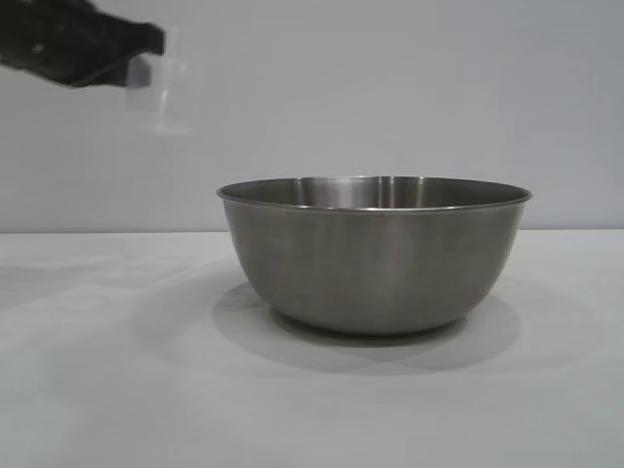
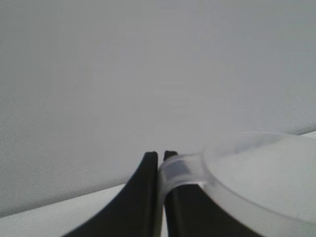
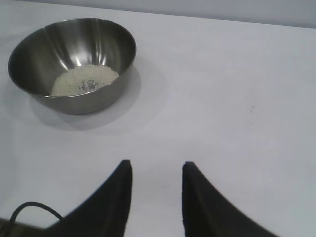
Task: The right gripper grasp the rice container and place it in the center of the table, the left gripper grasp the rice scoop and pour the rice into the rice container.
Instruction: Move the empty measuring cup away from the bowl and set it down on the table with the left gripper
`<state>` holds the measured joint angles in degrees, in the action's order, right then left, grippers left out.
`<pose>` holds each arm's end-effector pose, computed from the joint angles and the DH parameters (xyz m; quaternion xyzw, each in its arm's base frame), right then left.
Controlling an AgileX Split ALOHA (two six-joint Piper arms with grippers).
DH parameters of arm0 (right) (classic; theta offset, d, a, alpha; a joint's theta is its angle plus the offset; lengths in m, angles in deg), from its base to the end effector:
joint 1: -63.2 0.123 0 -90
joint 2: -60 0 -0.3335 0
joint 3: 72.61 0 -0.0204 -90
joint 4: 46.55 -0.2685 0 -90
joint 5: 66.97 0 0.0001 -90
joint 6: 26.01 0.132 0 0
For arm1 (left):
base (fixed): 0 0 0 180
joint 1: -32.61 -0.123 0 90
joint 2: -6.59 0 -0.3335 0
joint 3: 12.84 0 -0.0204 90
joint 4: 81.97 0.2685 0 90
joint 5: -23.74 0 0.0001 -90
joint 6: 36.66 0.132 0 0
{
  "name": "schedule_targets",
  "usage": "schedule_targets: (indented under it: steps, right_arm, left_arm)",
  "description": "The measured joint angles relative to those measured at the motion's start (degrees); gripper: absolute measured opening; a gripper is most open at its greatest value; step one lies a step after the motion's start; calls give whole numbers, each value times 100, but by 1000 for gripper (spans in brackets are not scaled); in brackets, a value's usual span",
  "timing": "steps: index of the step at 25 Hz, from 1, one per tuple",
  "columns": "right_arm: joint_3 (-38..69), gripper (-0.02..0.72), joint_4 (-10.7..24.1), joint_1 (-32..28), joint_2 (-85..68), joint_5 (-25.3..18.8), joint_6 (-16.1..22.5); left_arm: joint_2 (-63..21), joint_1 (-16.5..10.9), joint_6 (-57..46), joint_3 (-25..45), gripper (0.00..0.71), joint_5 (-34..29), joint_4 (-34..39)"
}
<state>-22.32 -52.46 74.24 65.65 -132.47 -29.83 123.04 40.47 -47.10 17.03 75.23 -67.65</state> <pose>-0.0109 0.0105 0.2547 -0.1169 0.8632 0.0820 0.4842 0.4356 -0.0859 0.1965 0.1067 0.7331 -0.1258 0.6598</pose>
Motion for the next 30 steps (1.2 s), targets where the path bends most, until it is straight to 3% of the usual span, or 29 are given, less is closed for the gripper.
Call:
schedule_targets:
  steps: [10,16,21,22,23,27,28,30]
  right_arm:
    - [0,239,-10,0,0,0,0]
    - [0,239,-10,0,0,0,0]
    - [0,239,-10,0,0,0,0]
    - [0,239,-10,0,0,0,0]
    - [0,239,-10,0,0,0,0]
    - [0,239,-10,0,0,0,0]
    - [0,239,-10,0,0,0,0]
    - [0,239,-10,0,0,0,0]
  left_arm:
    - [1073,-10,438,775,0,1199,-11]
    - [1456,-10,454,831,0,1332,26]
    - [1524,-10,528,836,0,1346,473]
    - [1524,-10,528,836,48,1346,541]
    - [1524,-10,540,846,48,1350,591]
    - [1524,-10,587,1053,224,1359,593]
    - [1524,-10,651,1120,249,1359,567]
    - [1524,-10,796,1299,235,1359,528]
